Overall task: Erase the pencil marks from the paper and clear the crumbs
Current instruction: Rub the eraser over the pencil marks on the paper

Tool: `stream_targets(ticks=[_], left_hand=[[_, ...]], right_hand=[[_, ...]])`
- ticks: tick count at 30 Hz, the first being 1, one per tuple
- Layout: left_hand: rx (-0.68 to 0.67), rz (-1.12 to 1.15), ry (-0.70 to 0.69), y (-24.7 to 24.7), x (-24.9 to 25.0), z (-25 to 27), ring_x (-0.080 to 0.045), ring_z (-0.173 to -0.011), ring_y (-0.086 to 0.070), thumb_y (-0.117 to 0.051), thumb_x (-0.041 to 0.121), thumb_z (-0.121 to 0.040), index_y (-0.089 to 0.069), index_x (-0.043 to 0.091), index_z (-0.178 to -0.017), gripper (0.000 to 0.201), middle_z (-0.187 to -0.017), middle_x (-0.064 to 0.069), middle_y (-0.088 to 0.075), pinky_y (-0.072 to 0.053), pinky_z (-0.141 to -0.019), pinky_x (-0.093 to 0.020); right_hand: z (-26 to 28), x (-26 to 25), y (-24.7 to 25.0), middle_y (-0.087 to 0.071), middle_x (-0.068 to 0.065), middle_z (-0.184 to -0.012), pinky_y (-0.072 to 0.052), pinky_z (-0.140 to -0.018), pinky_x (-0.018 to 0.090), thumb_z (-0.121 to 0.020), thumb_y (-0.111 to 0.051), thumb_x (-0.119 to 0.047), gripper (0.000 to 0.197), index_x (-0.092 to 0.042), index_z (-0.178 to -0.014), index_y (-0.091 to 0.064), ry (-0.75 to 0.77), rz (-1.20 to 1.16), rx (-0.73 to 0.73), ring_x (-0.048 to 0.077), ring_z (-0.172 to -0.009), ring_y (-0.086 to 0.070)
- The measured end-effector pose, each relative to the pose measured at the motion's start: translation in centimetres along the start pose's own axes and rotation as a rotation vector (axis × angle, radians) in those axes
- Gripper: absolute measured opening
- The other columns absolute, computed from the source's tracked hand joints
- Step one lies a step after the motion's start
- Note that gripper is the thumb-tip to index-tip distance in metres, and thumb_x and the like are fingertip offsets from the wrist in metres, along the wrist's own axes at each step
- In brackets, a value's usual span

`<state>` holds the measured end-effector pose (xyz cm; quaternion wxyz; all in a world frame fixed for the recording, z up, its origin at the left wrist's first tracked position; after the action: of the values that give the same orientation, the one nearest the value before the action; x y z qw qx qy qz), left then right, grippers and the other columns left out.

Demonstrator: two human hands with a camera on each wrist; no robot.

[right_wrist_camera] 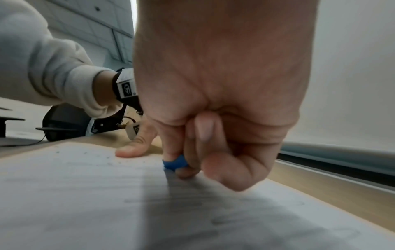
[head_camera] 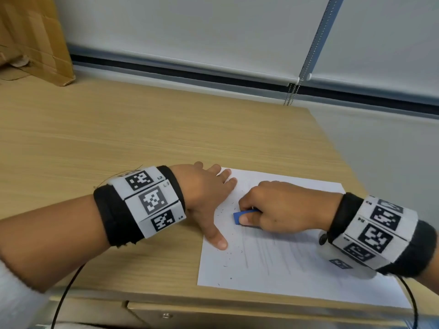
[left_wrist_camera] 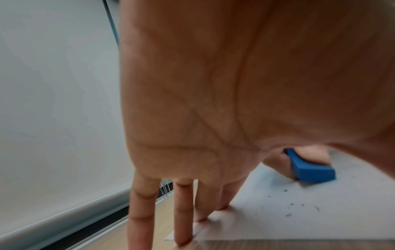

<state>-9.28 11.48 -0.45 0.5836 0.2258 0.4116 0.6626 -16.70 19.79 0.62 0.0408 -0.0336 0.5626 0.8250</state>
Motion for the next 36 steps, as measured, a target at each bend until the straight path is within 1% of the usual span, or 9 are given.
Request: stream_targets(ticks=[5, 9, 12, 15, 18, 23, 27, 32, 36], left_hand=[[-0.014, 0.026, 0.003, -0.1, 0.0, -0.1, -0.022, -0.148, 0.011, -0.061, 0.080, -0.065, 0.015, 0.015, -0.153, 0.133, -0.161, -0.001, 0.016, -0.003, -0.117, -0.047], [-0.001, 0.010, 0.003, 0.0, 0.0, 0.1, -0.023, -0.148, 0.008, -0.060, 0.080, -0.066, 0.014, 0.015, -0.153, 0.131, -0.162, -0.001, 0.014, -0.006, -0.117, -0.046], [-0.009, 0.003, 0.010, 0.0, -0.1, 0.1, -0.022, -0.148, 0.009, -0.059, 0.081, -0.065, 0.015, 0.016, -0.153, 0.132, -0.162, 0.000, 0.015, -0.007, -0.117, -0.046], [-0.022, -0.004, 0.018, -0.1, 0.0, -0.2, -0.022, -0.148, 0.011, -0.059, 0.082, -0.064, 0.015, 0.015, -0.153, 0.134, -0.161, -0.001, 0.016, -0.006, -0.117, -0.047], [-0.040, 0.006, 0.020, -0.2, -0.2, -0.4, -0.022, -0.148, 0.014, -0.059, 0.083, -0.063, 0.019, 0.015, -0.152, 0.136, -0.160, 0.000, 0.020, -0.003, -0.117, -0.047], [-0.031, -0.004, 0.019, -0.2, -0.2, -0.4, -0.022, -0.148, 0.012, -0.059, 0.083, -0.062, 0.018, 0.016, -0.152, 0.136, -0.161, 0.000, 0.018, -0.006, -0.117, -0.046], [-0.044, -0.003, 0.018, -0.1, -0.2, -0.2, -0.022, -0.148, 0.012, -0.059, 0.083, -0.063, 0.018, 0.015, -0.152, 0.136, -0.161, -0.001, 0.018, -0.005, -0.117, -0.046], [-0.038, 0.000, 0.017, 0.0, -0.1, -0.2, -0.023, -0.148, 0.011, -0.059, 0.082, -0.064, 0.016, 0.015, -0.153, 0.134, -0.161, -0.001, 0.017, -0.006, -0.117, -0.047], [-0.030, 0.008, 0.005, -0.1, -0.1, 0.0, -0.022, -0.148, 0.012, -0.059, 0.082, -0.064, 0.016, 0.015, -0.153, 0.134, -0.161, 0.000, 0.018, -0.005, -0.117, -0.047]], right_hand=[[1.6, -1.0, -0.9, -0.046, 0.000, -0.060, -0.034, -0.057, 0.034, -0.093, -0.048, -0.036, 0.033, -0.013, -0.071, -0.048, 0.063, -0.009, -0.119, 0.020, -0.056, -0.039], [-0.8, 0.2, 0.7, -0.045, -0.004, -0.062, -0.038, -0.061, 0.033, -0.094, -0.046, -0.041, 0.036, -0.022, -0.064, -0.041, -0.033, 0.074, 0.035, 0.017, -0.062, -0.046], [-1.1, 0.9, 0.7, -0.045, -0.003, -0.060, -0.037, -0.059, 0.034, -0.094, -0.047, -0.038, 0.037, -0.019, -0.063, -0.042, -0.049, 0.051, 0.055, 0.016, -0.057, -0.044], [1.2, -0.8, -0.5, -0.049, -0.001, -0.060, -0.037, -0.058, 0.033, -0.093, -0.049, -0.036, 0.032, -0.013, -0.071, -0.049, 0.066, 0.024, -0.099, 0.019, -0.056, -0.044], [3.0, -2.1, -1.6, -0.051, 0.002, -0.064, -0.037, -0.057, 0.033, -0.093, -0.051, -0.035, 0.030, -0.013, -0.074, -0.052, 0.151, 0.003, -0.246, 0.020, -0.058, -0.041], [2.4, -0.5, -0.6, -0.050, 0.000, -0.062, -0.036, -0.058, 0.034, -0.094, -0.049, -0.038, 0.032, -0.013, -0.074, -0.051, 0.033, 0.007, -0.056, 0.020, -0.059, -0.044], [3.6, -1.9, -1.5, -0.049, 0.001, -0.061, -0.033, -0.054, 0.030, -0.094, -0.049, -0.037, 0.030, -0.012, -0.076, -0.052, 0.109, -0.017, -0.154, 0.018, -0.055, -0.041], [1.8, -0.4, -0.6, -0.052, 0.000, -0.064, -0.037, -0.058, 0.034, -0.095, -0.047, -0.039, 0.033, -0.013, -0.075, -0.052, 0.020, -0.017, -0.005, 0.021, -0.060, -0.048], [2.7, -1.5, -1.5, -0.053, 0.005, -0.066, -0.035, -0.056, 0.033, -0.094, -0.048, -0.037, 0.032, -0.010, -0.078, -0.054, 0.095, -0.032, -0.119, 0.021, -0.057, -0.041]])
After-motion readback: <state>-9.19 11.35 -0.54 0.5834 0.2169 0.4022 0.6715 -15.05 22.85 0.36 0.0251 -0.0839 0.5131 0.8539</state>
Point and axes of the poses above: each hand's wrist, its own z-axis away from the middle knuckle, its own y-axis out of the back of the hand, x = y × z, the point moved 5 cm from there along -z, towards the middle knuckle
